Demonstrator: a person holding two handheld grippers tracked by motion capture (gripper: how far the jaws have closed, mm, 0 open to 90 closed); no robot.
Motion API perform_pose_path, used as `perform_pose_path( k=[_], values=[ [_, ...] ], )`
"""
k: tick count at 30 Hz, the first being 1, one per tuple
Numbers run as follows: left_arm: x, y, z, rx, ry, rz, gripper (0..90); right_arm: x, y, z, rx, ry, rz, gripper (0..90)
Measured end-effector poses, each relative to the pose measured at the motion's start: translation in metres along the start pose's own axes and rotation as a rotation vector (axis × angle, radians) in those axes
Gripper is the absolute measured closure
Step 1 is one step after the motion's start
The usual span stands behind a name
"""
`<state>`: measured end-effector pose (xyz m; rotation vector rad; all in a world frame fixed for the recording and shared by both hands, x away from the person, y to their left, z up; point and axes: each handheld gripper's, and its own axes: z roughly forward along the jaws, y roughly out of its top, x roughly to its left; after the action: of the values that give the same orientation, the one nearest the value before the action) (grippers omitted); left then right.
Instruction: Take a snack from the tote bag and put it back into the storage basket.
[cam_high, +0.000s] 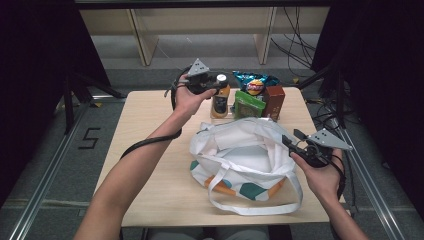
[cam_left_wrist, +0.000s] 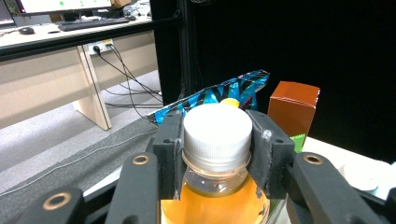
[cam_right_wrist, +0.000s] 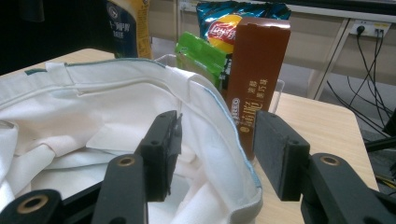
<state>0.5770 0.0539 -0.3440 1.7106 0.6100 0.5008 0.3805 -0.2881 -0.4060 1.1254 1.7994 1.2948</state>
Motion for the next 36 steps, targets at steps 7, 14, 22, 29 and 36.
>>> perform_pose_path(
  k=[7,14,22,29,36],
  values=[
    [0.002,-0.001,0.003,0.005,0.003,0.006,58.7,0.001,0.0,0.0,0.002,-0.002,0.005,51.2],
    [0.004,-0.004,0.005,0.008,0.015,-0.001,58.7,0.001,0.0,0.0,0.008,0.003,0.009,51.2],
    [0.006,-0.005,0.008,0.015,0.026,0.004,58.7,0.002,0.0,0.0,0.018,0.009,0.01,51.2],
    [0.006,-0.006,0.011,0.021,0.028,0.007,58.6,-0.001,-0.001,0.001,0.014,0.015,-0.015,51.1],
    [0.007,-0.008,0.013,0.03,0.031,0.005,58.7,0.001,-0.001,0.0,0.021,0.01,0.003,51.1]
  ],
)
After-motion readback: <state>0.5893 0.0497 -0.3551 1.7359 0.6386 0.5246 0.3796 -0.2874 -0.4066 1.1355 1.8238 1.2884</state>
